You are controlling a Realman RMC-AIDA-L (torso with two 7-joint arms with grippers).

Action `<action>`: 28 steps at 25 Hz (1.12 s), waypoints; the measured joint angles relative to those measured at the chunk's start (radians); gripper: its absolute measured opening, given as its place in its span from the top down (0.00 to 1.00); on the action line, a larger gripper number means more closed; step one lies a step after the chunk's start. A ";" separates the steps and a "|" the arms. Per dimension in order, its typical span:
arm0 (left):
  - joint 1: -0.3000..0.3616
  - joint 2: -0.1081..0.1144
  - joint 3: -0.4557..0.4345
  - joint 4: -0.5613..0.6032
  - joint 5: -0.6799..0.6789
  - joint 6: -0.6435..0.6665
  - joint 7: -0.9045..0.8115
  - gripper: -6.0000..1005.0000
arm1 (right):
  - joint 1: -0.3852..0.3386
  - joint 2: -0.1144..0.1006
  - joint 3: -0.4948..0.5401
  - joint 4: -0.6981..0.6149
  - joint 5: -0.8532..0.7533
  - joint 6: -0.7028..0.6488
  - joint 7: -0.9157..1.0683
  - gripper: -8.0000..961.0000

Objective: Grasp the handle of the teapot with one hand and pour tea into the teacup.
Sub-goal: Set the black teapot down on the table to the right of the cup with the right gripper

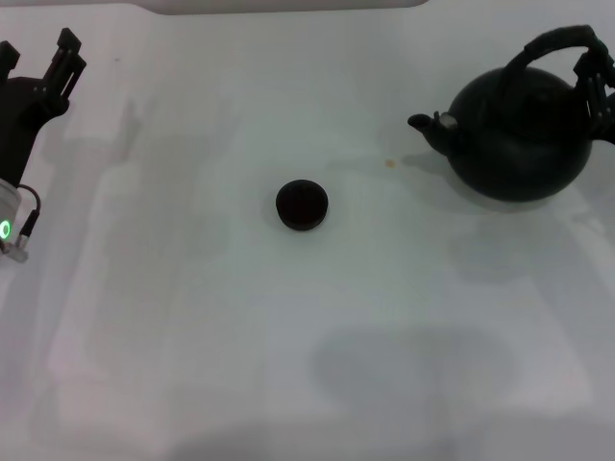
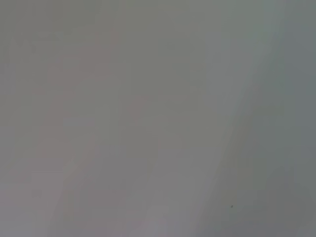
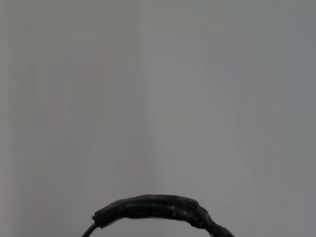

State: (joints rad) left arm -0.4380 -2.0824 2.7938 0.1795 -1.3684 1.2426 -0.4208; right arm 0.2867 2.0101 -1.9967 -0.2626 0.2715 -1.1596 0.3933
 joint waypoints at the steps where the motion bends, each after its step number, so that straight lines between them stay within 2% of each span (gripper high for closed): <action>1: 0.000 0.000 0.000 0.000 0.000 -0.001 0.000 0.13 | 0.000 0.000 0.000 0.007 0.000 0.001 0.001 0.87; 11: 0.001 -0.001 -0.001 0.000 0.000 -0.002 -0.001 0.13 | 0.002 0.005 -0.004 0.022 0.012 0.048 0.022 0.87; 28: 0.008 -0.001 0.000 0.000 0.000 -0.002 -0.003 0.13 | 0.001 0.005 -0.040 0.028 0.005 0.039 0.033 0.87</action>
State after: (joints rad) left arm -0.4299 -2.0832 2.7934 0.1794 -1.3683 1.2409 -0.4234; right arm 0.2877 2.0148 -2.0371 -0.2347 0.2769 -1.1208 0.4265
